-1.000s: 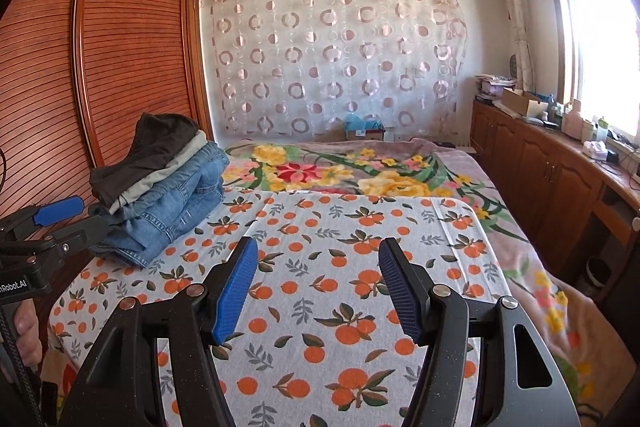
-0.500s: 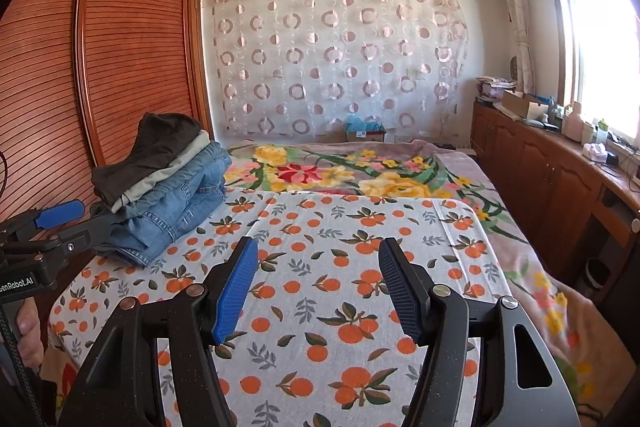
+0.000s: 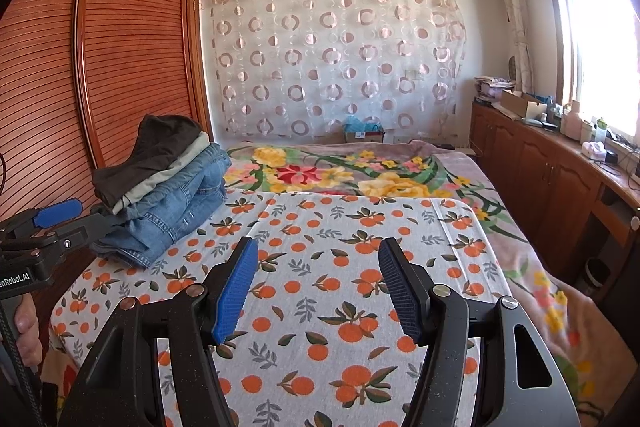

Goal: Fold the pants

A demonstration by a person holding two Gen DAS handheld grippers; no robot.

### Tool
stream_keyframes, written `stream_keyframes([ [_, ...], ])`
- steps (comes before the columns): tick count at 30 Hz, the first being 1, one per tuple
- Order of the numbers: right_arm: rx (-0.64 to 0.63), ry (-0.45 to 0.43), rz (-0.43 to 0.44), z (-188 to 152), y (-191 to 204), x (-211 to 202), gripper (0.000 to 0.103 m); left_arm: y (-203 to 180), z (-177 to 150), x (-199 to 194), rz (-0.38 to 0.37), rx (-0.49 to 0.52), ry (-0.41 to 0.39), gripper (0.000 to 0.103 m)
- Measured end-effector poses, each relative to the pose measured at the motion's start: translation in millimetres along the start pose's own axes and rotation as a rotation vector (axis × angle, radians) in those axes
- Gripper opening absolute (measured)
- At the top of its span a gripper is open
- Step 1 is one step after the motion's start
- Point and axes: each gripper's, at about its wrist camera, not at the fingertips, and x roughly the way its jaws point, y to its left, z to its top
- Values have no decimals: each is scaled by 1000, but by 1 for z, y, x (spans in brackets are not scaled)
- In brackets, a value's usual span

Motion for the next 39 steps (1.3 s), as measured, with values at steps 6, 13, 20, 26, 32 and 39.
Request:
stream_keyframes([
  [6, 1, 1, 2, -1, 0, 1, 65, 0, 0, 0, 1, 0, -2, 84],
  [13, 2, -2, 1, -2, 0, 0, 65, 0, 0, 0, 3, 1, -2, 84],
  [20, 2, -4, -1, -3, 0, 1, 65, 1, 0, 0, 5, 1, -2, 84],
  [26, 3, -3, 0, -3, 0, 1, 65, 1, -1, 0, 5, 0, -3, 84],
  [32, 4, -4, -1, -2, 0, 1, 65, 1, -1, 0, 5, 1, -2, 84],
  [39, 5, -2, 0, -2, 0, 1, 65, 3, 0, -2, 12, 0, 1, 84],
])
